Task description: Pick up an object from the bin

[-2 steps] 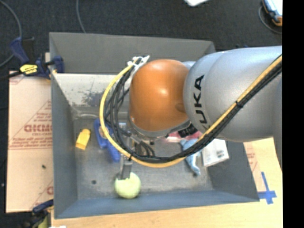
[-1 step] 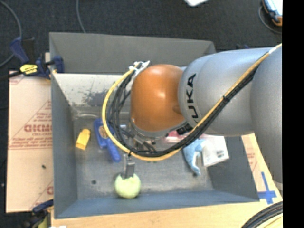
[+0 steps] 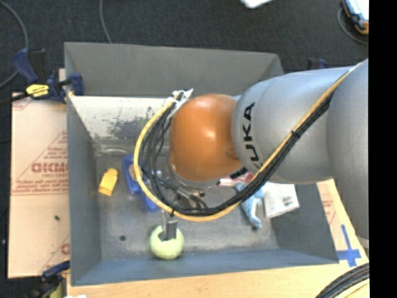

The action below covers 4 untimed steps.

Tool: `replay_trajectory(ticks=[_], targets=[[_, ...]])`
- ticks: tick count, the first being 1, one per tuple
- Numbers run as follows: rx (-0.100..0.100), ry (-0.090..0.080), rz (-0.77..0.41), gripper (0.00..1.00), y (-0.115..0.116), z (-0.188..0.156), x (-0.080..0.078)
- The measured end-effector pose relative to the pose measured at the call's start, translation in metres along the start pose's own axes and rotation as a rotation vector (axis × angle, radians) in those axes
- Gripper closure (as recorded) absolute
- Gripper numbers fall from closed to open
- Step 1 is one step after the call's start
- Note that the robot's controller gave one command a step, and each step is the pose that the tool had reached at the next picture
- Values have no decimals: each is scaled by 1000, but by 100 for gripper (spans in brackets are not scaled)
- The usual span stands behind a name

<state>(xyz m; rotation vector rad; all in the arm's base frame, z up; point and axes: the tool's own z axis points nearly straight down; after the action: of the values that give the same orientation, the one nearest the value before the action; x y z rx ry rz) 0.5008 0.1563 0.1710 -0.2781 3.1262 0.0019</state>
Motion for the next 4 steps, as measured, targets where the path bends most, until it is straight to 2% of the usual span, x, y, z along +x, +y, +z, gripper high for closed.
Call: replay_trajectory(ticks=[1, 2, 3, 4], targets=[[0, -2, -5, 0, 2, 3, -6], [0, 2, 144, 0, 12, -84, 3], [1, -10, -166, 0, -16, 7, -22], [-1, 2, -26, 0, -37, 5, 9]])
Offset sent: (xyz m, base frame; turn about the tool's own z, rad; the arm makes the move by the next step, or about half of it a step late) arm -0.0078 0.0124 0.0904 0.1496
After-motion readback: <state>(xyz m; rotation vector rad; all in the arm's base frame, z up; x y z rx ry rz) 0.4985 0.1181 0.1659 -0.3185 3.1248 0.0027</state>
